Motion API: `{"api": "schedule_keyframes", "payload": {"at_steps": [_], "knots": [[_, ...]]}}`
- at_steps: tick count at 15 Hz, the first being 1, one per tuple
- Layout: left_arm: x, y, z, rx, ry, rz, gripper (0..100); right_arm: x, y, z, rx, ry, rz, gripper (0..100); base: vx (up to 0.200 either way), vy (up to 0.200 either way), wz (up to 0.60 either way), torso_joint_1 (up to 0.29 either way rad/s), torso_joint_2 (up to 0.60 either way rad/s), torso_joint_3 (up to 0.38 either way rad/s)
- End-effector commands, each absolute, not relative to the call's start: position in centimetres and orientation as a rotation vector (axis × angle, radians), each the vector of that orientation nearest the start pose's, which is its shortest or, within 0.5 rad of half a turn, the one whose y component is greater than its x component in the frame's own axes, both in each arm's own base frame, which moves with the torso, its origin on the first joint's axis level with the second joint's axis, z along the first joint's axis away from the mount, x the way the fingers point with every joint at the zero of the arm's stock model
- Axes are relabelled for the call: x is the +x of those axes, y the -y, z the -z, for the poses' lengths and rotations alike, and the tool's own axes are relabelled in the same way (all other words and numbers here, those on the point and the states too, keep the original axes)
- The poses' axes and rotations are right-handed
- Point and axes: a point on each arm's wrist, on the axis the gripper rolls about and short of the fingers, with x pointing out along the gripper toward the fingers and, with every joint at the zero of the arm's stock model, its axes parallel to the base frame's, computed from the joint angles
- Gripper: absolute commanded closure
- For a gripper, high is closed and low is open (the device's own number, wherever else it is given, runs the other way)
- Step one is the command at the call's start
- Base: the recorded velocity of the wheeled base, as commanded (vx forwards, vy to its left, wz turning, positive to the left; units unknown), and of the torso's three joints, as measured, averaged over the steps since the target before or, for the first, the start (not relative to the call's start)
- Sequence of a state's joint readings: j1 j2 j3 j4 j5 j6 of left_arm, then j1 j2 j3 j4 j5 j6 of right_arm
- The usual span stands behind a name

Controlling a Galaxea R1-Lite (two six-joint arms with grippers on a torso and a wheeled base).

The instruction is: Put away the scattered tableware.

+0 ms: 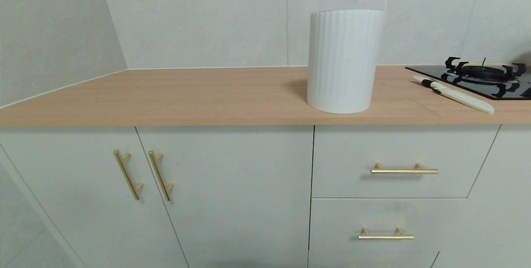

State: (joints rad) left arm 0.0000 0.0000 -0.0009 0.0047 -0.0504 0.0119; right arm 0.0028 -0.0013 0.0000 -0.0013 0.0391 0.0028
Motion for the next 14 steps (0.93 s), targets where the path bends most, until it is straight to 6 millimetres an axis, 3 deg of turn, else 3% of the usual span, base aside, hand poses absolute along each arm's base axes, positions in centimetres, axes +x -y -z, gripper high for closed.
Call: {"api": "schedule_keyframes", "payload": {"at_steps": [1,7,14], "knots": [[-2.29,0.11,-7.54,0.012,-0.003,0.051,0,-2.28,-0.08,-7.56,0.003,0.001,-0.043,0,0.000,0.000,0.00,0.000,0.00,0.000],[-2.28,0.11,-7.50,0.017,-0.004,0.051,0,-2.28,-0.08,-7.56,0.003,0.001,-0.043,0,0.000,0.000,0.00,0.000,0.00,0.000],[-2.28,0.11,-7.50,0.015,-0.004,0.051,0,-2.28,-0.08,-7.56,0.003,0.001,-0.043,0,0.000,-0.200,0.00,0.003,0.00,0.002]]}}
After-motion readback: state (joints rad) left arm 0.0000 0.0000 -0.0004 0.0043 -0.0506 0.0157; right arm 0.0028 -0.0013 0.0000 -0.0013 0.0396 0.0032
